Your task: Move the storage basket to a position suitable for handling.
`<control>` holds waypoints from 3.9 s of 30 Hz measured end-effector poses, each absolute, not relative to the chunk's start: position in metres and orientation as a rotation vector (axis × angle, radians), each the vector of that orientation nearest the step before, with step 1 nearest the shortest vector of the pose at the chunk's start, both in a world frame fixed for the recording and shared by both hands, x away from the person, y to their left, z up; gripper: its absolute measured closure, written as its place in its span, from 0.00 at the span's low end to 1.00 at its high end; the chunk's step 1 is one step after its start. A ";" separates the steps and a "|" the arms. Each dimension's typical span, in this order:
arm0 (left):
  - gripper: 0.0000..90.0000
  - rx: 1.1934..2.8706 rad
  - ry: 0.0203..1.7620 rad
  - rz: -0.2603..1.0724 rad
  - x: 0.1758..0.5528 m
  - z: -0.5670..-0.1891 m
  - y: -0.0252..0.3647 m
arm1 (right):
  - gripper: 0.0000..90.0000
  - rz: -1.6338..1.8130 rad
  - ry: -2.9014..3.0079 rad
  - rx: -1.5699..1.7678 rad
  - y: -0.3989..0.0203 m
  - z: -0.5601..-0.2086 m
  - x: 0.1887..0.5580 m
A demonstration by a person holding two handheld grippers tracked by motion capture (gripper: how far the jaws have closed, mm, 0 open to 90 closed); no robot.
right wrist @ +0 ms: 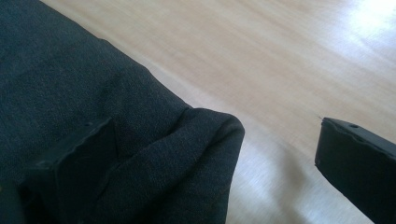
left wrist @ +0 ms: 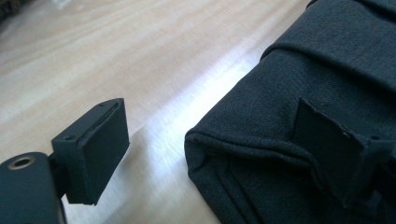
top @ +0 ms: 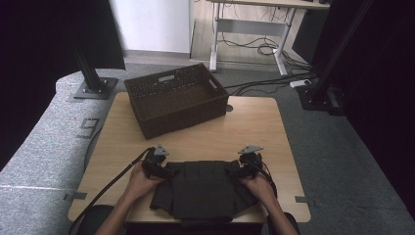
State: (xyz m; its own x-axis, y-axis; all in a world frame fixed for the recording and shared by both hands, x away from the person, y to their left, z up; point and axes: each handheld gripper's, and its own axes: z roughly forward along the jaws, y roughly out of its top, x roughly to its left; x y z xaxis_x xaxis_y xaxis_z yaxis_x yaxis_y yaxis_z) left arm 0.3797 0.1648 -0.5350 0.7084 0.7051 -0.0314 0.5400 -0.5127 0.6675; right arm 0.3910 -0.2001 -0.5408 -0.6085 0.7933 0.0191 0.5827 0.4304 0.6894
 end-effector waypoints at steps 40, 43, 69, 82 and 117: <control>0.12 2.168 1.059 0.423 0.392 -0.474 0.216 | 0.03 1.029 2.302 1.156 -0.244 -0.507 0.353; 0.15 2.157 1.083 0.440 0.404 -0.466 0.221 | 0.03 1.004 2.269 1.206 -0.256 -0.513 0.355; 0.29 1.993 1.373 0.570 0.502 -0.418 0.253 | 0.00 0.931 2.183 1.361 -0.285 -0.558 0.363; 0.58 2.006 1.469 0.570 0.515 -0.441 0.254 | 0.00 0.931 2.182 1.361 -0.285 -0.558 0.363; 0.77 2.105 1.263 0.516 0.460 -0.445 0.240 | 0.00 0.930 2.184 1.361 -0.285 -0.558 0.363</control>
State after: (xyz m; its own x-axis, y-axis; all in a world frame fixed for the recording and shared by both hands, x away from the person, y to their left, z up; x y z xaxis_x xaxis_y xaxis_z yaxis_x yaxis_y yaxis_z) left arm 0.4603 0.2395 -0.4452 0.4659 0.8847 0.0135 0.6414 -0.3482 0.6836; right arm 0.3632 -0.2847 -0.5577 -0.4442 0.8959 0.0093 0.6275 0.3037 0.7170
